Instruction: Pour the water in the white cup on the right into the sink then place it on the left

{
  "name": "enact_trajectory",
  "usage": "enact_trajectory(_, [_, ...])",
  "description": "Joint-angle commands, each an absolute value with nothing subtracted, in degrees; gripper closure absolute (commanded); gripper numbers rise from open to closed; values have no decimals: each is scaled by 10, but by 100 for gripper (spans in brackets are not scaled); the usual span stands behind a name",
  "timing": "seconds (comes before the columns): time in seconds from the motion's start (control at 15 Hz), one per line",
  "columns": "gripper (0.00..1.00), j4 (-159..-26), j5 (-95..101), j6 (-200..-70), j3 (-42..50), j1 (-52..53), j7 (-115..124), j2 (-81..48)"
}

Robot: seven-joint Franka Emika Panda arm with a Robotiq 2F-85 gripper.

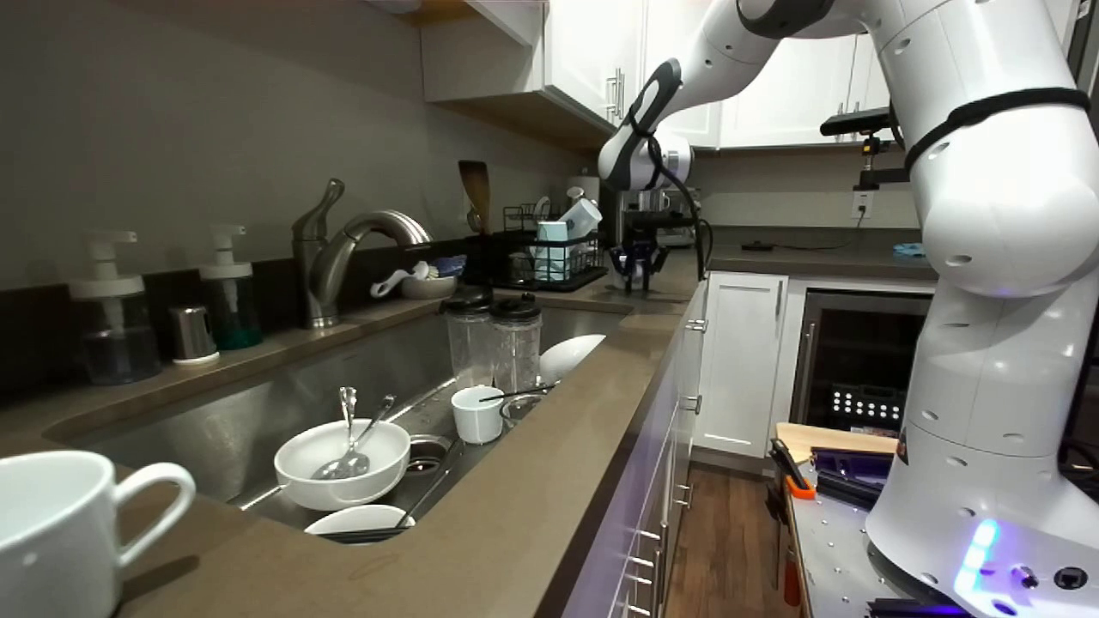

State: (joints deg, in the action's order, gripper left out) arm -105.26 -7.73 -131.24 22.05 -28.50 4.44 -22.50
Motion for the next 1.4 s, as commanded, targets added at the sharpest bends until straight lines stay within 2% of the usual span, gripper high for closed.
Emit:
enact_trajectory(0.0, [27,-1060,-85,-1336,217,-291,32,-217])
enact_trajectory(0.2, [7,-1061,-84,-1350,218,-291,31,-214])
enact_trajectory(0.27, [8,-1062,-84,-1353,218,-291,31,-213])
enact_trajectory(0.33, [45,-1062,-86,-1355,217,-292,29,-213])
enact_trajectory(0.4, [42,-1062,-86,-1355,217,-292,29,-213])
enact_trajectory(0.47, [43,-1061,-87,-1354,216,-292,28,-214])
enact_trajectory(1.0, [95,-1066,-85,-1358,217,-291,29,-209])
enact_trajectory(1.13, [99,-1067,-84,-1359,218,-290,29,-208])
enact_trajectory(1.2, [94,-1071,-82,-1361,219,-289,31,-205])
enact_trajectory(1.33, [94,-1076,-80,-1364,221,-288,32,-200])
